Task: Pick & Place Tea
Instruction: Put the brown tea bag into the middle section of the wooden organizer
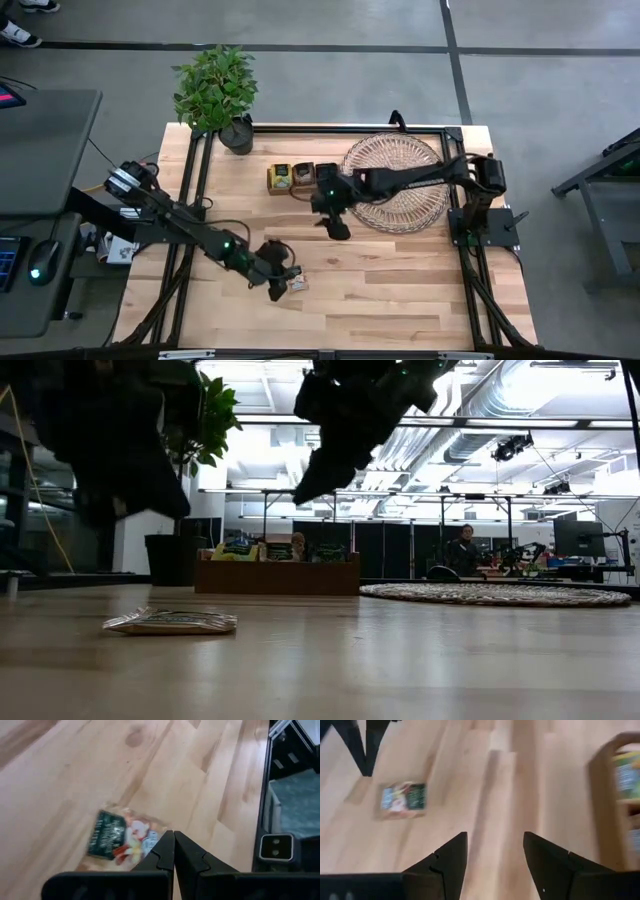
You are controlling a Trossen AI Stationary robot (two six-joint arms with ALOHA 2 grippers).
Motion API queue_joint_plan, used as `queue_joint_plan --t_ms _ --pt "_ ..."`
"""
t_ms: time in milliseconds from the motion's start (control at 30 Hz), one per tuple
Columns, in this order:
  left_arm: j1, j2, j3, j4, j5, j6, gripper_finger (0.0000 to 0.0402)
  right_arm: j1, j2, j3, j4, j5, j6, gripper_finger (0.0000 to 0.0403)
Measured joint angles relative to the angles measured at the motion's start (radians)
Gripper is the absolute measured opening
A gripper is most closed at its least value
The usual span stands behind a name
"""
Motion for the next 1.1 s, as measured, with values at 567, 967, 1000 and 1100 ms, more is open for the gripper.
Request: queue_joint_plan --t_ms 567,967,1000,1100 --pt "-0.078 0.41 0.471 -0.45 -0.145 -0.324 0.0 0.139 0.001 -0.138 0.12 -0.016 0.073 0.0189" --pt "-0.076 0.513 0.667 -0.723 -0.156 -0.432 0.0001 0.181 0.001 -0.138 0.117 -0.018 0.104 0.0189" --pt "-0.076 0.513 0.661 -0.722 -0.15 -0.438 0.0001 0.182 0.001 -0.138 0.12 -0.018 0.105 0.019" --pt "-0.076 0.536 0.643 -0.695 -0.133 -0.452 0.0001 0.181 0.001 -0.138 0.119 -0.026 0.127 0.019"
